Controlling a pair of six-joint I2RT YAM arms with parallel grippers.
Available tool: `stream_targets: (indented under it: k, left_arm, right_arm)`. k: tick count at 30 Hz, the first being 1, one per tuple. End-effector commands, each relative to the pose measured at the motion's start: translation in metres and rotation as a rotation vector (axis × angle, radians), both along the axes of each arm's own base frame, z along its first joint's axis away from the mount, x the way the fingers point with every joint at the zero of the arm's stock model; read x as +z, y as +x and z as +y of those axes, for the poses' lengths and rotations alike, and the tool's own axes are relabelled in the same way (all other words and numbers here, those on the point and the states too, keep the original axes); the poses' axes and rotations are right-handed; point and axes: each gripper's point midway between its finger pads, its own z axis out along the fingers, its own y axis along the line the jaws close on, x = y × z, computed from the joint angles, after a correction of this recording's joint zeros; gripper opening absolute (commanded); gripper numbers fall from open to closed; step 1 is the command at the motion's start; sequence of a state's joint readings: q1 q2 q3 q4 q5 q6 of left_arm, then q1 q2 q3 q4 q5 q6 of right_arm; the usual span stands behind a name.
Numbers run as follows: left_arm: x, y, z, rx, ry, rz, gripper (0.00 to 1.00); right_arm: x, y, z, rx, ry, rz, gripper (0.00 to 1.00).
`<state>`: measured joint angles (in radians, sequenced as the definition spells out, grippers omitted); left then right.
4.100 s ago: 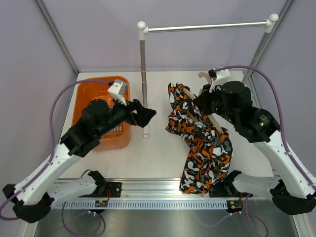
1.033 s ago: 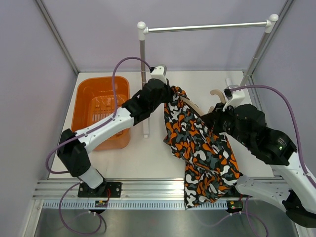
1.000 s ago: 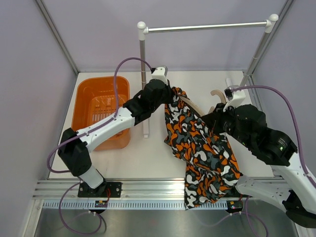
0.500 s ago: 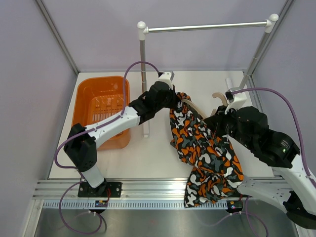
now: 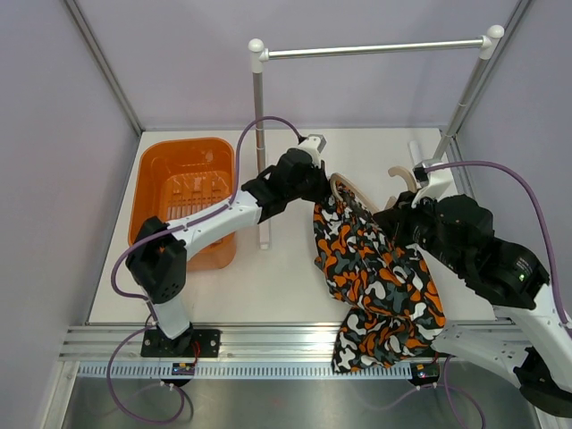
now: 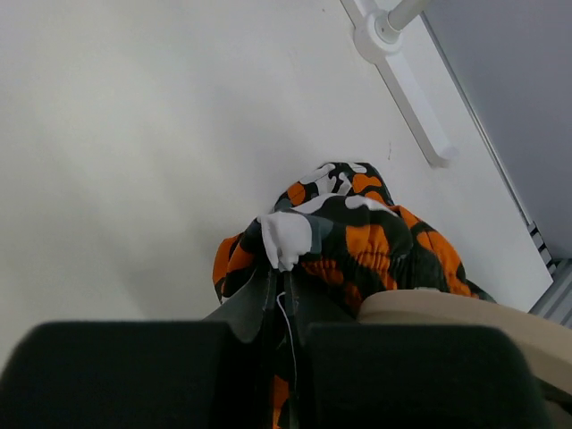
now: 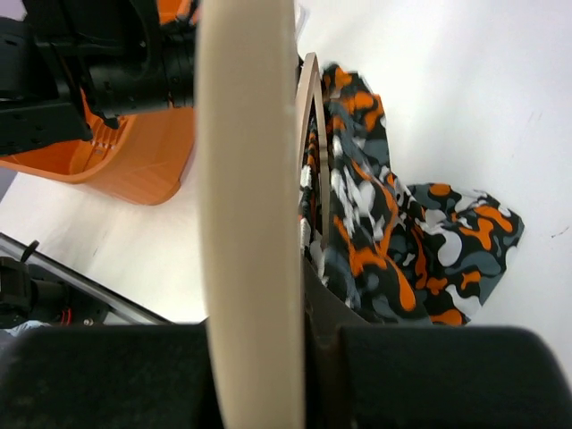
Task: Remove the shorts from the hanger
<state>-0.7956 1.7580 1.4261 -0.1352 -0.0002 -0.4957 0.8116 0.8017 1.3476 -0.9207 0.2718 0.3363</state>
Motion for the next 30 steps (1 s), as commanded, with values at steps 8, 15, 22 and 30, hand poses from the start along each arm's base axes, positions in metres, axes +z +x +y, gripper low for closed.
stream_targets:
  k: [8, 15, 22, 30]
  left_arm:
    - [0.007, 0.002, 0.021, 0.039, -0.03, -0.025, 0.0]
    - [0.065, -0.069, 0.009, -0.096, -0.05, -0.187, 0.0]
    - [0.105, -0.175, -0.004, -0.299, -0.063, -0.35, 0.0]
    - [0.129, -0.264, -0.001, -0.415, 0.115, -0.597, 0.0]
  right_arm:
    - [0.055, -0.002, -0.011, -0.051, 0.153, -0.137, 0.0]
    - [0.06, 0.022, -0.021, -0.193, 0.158, -0.184, 0.0]
    - [0.069, 0.052, -0.029, -0.346, 0.085, -0.224, 0.0]
    - [0.098, 0.092, -0.009, -0.403, -0.013, -0.267, 0.0]
